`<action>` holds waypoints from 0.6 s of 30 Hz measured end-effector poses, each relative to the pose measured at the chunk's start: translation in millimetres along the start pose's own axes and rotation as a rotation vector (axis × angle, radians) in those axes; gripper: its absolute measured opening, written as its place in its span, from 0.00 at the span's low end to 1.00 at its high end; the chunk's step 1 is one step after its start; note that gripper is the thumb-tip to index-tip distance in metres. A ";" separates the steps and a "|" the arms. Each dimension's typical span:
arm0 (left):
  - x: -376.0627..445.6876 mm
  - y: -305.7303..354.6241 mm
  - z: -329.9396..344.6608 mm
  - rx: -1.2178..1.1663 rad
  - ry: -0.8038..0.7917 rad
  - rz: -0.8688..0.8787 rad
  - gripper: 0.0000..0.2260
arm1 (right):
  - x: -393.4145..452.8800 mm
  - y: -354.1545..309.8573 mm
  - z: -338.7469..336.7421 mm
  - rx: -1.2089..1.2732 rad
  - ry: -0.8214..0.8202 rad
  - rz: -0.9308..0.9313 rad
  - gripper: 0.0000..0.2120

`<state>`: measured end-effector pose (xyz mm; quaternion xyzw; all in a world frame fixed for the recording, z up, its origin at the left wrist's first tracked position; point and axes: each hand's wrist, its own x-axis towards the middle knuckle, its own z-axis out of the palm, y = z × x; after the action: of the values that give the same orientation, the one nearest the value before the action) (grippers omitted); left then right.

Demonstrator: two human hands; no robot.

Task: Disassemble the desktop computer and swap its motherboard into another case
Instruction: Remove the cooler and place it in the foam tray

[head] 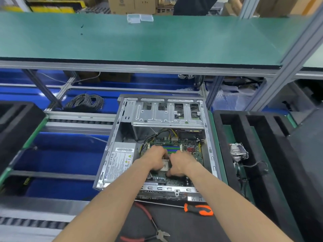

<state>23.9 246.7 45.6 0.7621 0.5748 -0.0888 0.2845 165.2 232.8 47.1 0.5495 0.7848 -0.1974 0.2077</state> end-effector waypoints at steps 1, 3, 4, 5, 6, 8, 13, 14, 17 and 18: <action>0.5 0.0 0.0 0.002 -0.001 -0.002 0.24 | -0.6 -0.2 -0.2 0.001 0.000 0.001 0.30; 0.8 0.3 -0.3 0.009 -0.005 -0.001 0.24 | -2.3 -0.8 -1.3 0.004 0.008 0.000 0.31; 0.6 0.4 -0.6 0.014 -0.005 0.002 0.23 | -3.4 -1.0 -2.5 0.007 0.014 -0.004 0.30; 0.4 0.5 -0.8 0.020 -0.005 0.005 0.23 | -4.6 -0.9 -3.8 0.013 0.026 -0.011 0.27; 0.2 0.6 -1.1 0.024 -0.004 0.008 0.22 | -6.0 -0.3 -5.6 0.026 0.043 -0.019 0.23; -0.6 1.1 -1.3 0.030 -0.006 0.010 0.19 | -9.4 2.0 -10.5 0.058 0.104 -0.043 0.19; -1.7 3.0 -2.5 0.048 0.001 -0.005 0.10 | -15.3 5.2 -17.4 0.016 0.341 -0.084 0.11; -1.6 2.7 -2.5 0.046 0.001 -0.006 0.11 | -15.2 5.1 -17.2 0.016 0.366 -0.077 0.12; -0.8 3.0 -1.0 -0.004 -0.002 -0.034 0.16 | -12.8 7.2 -14.8 0.040 0.420 -0.015 0.15; -0.8 4.1 -0.5 -0.027 0.004 -0.055 0.15 | -12.2 8.0 -14.0 0.055 0.433 0.009 0.16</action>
<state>27.4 245.6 47.8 0.7422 0.5973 -0.0876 0.2911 174.9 233.3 64.8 0.5879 0.8030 -0.0952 0.0202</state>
